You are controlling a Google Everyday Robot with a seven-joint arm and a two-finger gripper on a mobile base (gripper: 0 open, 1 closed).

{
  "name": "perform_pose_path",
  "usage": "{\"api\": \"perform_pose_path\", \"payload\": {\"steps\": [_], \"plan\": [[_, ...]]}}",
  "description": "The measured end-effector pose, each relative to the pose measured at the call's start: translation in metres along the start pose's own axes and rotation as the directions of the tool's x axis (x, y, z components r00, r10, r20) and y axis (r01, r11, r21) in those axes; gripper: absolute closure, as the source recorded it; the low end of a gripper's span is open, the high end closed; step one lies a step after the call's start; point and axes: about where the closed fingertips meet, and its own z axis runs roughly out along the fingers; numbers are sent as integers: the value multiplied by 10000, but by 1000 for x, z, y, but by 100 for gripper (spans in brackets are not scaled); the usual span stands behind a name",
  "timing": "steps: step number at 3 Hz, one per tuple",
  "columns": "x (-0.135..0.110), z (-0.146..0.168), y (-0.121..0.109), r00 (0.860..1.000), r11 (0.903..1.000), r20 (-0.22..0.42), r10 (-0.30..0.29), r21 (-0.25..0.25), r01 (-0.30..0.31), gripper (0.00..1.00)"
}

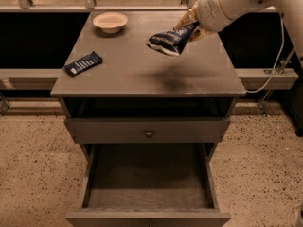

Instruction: Pick blue chip bag from middle drawer and place on counter

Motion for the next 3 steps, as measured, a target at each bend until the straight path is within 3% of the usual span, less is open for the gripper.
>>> {"api": "perform_pose_path", "payload": {"steps": [2, 3], "plan": [[-2, 7, 1, 9999, 10000, 106, -5, -45, 5, 0], [-2, 7, 1, 9999, 10000, 106, -5, -45, 5, 0]]}}
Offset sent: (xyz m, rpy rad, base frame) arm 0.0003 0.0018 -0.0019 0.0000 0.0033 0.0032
